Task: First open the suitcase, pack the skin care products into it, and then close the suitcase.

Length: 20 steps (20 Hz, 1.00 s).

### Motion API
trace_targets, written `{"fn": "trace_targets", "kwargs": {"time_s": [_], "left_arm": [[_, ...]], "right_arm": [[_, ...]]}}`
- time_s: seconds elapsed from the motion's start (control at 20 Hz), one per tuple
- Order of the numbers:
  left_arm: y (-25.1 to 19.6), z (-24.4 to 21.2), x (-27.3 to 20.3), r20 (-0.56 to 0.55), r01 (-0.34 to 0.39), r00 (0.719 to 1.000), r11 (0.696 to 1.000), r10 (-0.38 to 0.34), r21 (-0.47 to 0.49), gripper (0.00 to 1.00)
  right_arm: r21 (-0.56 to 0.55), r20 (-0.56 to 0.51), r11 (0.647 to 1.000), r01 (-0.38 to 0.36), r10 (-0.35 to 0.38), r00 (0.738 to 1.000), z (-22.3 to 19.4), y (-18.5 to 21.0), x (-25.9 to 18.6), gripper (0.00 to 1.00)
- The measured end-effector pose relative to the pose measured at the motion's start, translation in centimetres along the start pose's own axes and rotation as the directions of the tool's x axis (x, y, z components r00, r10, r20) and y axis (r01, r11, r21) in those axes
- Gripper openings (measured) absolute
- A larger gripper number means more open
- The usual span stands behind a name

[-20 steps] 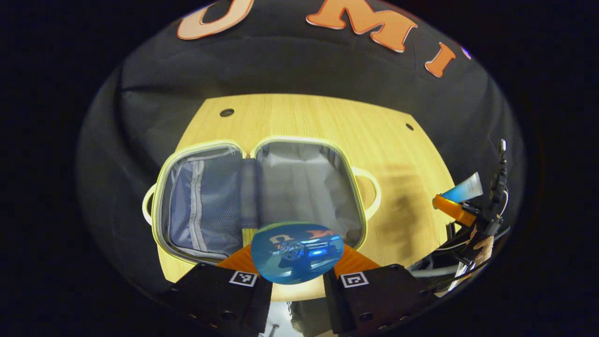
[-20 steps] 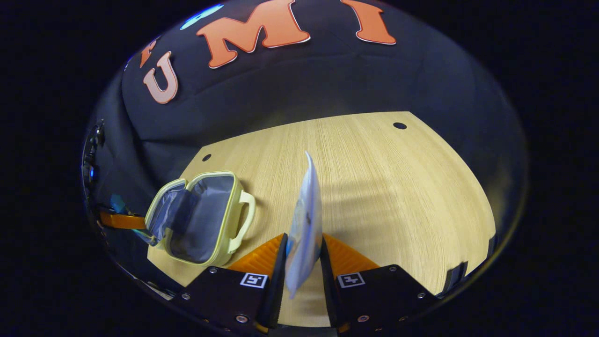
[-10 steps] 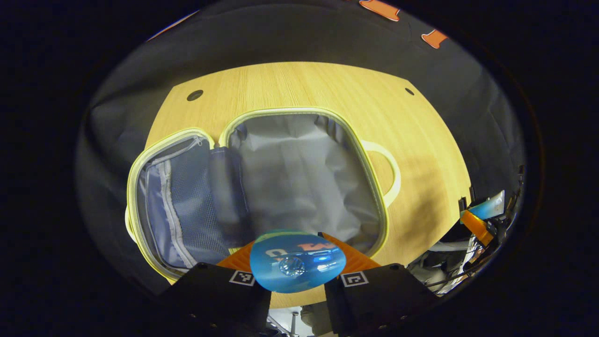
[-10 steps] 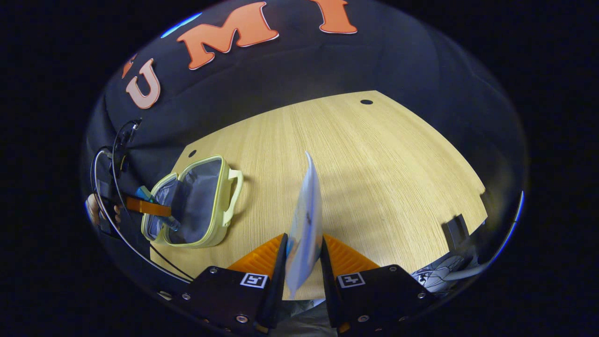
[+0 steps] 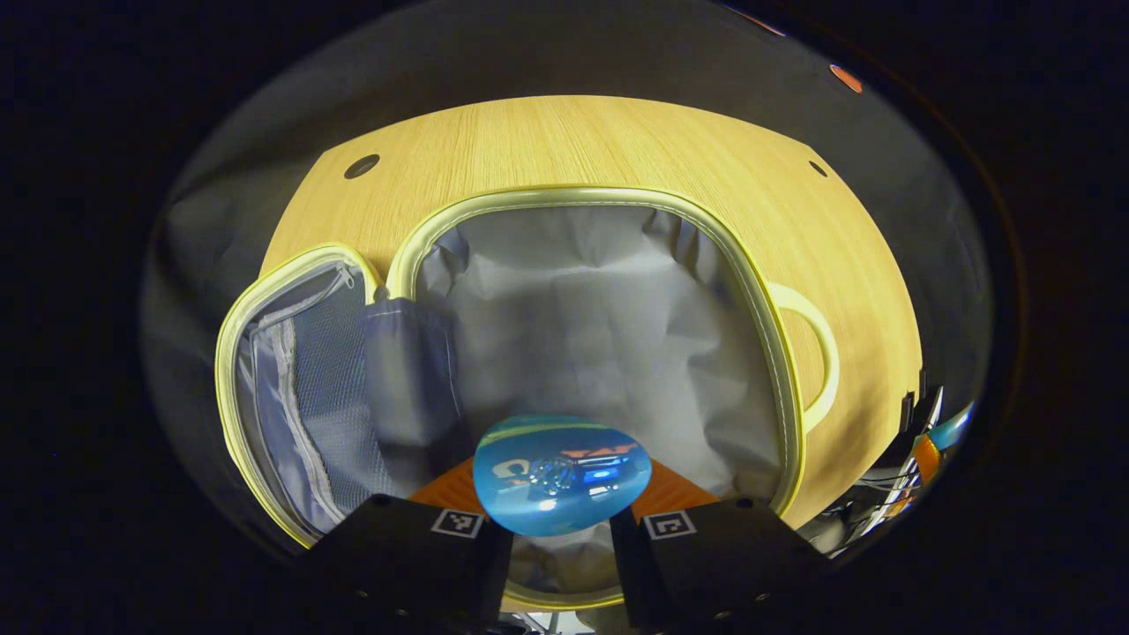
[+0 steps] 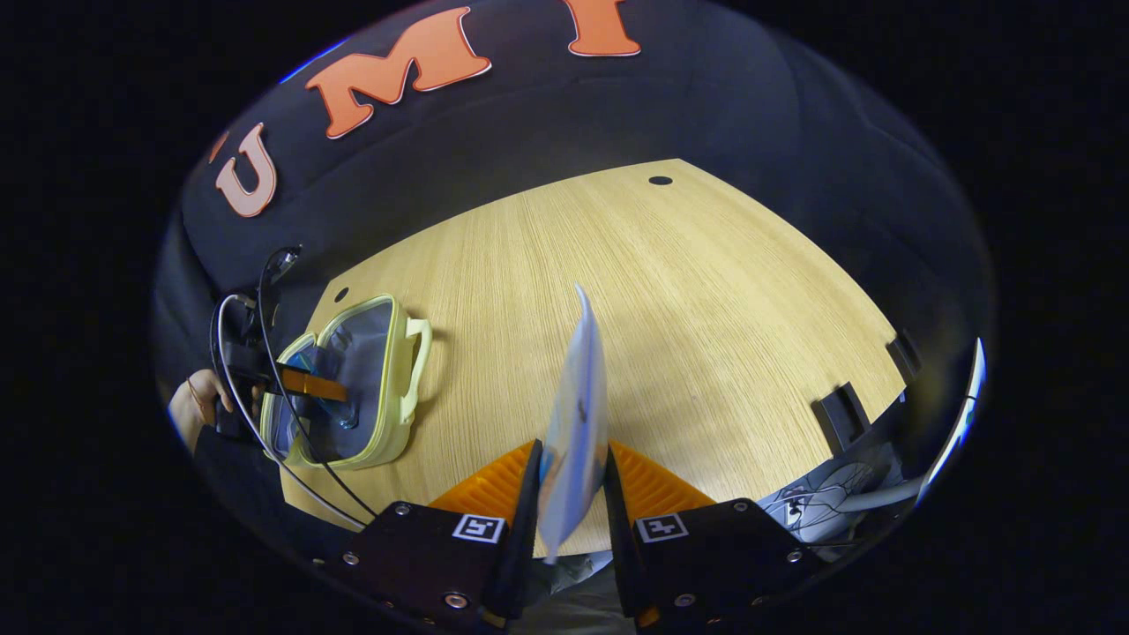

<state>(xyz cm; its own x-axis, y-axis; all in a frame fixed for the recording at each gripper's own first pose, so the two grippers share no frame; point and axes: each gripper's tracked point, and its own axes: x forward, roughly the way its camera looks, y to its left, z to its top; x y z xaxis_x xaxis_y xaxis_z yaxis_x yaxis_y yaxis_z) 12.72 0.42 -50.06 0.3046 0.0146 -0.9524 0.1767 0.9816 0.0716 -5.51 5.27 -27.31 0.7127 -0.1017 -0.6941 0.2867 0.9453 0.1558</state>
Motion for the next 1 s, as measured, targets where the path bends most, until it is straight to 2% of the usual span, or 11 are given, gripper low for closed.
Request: {"fn": "trace_targets", "kwargs": {"time_s": [0.15,0.25,0.3,0.4,0.45,0.55,0.6,0.7,0.8,0.85,1.0], "left_arm": [[-0.4,0.0,0.2,-0.002,0.004,1.000,1.000,-0.004,-0.011,0.56],[-0.8,0.1,-0.4,0.003,0.006,1.000,1.000,-0.006,-0.015,0.85],[-0.9,0.1,-0.6,0.016,0.014,1.000,1.000,-0.014,-0.018,1.00],[-1.5,0.3,-2.2,0.052,0.029,0.998,1.000,-0.029,-0.003,1.00],[-1.9,0.5,-3.4,0.086,0.044,0.995,0.999,-0.044,0.008,1.00],[-2.8,0.4,-6.9,0.158,0.095,0.983,0.995,-0.096,0.019,1.00],[-3.3,0.3,-8.9,0.200,0.130,0.971,0.991,-0.131,0.020,1.00],[-3.8,-0.5,-13.4,0.277,0.205,0.940,0.979,-0.200,0.011,1.00],[-3.2,-1.7,-17.0,0.342,0.276,0.904,0.961,-0.258,-0.004,1.00],[-2.5,-2.3,-18.9,0.373,0.295,0.888,0.955,-0.268,-0.017,1.00],[1.0,-4.4,-21.2,0.452,0.315,0.856,0.946,-0.250,-0.074,0.98]], "right_arm": [[0.001,-0.005,1.000,-0.005,0.005,1.000,0.0,0.1,0.1,0.40],[-0.012,0.007,1.000,-0.015,0.015,1.000,0.3,0.4,-0.1,0.36],[-0.023,0.013,1.000,-0.020,0.020,1.000,0.6,0.5,-0.2,0.40],[-0.054,0.027,0.998,-0.021,0.023,0.999,1.4,0.8,-0.4,0.36],[-0.072,0.035,0.997,-0.023,0.026,0.999,2.0,1.0,-0.6,0.40],[-0.103,0.053,0.993,-0.054,0.060,0.997,3.8,2.6,-1.4,0.40],[-0.120,0.063,0.990,-0.076,0.084,0.994,4.8,3.7,-1.8,0.36],[-0.168,0.076,0.979,-0.116,0.130,0.989,7.1,6.1,-2.8,0.40],[-0.224,0.074,0.962,-0.155,0.175,0.982,9.2,9.1,-3.8,0.36],[-0.255,0.073,0.951,-0.174,0.198,0.977,10.3,10.9,-4.2,0.40],[-0.337,0.049,0.912,-0.233,0.265,0.963,12.3,16.5,-4.6,0.40]]}}
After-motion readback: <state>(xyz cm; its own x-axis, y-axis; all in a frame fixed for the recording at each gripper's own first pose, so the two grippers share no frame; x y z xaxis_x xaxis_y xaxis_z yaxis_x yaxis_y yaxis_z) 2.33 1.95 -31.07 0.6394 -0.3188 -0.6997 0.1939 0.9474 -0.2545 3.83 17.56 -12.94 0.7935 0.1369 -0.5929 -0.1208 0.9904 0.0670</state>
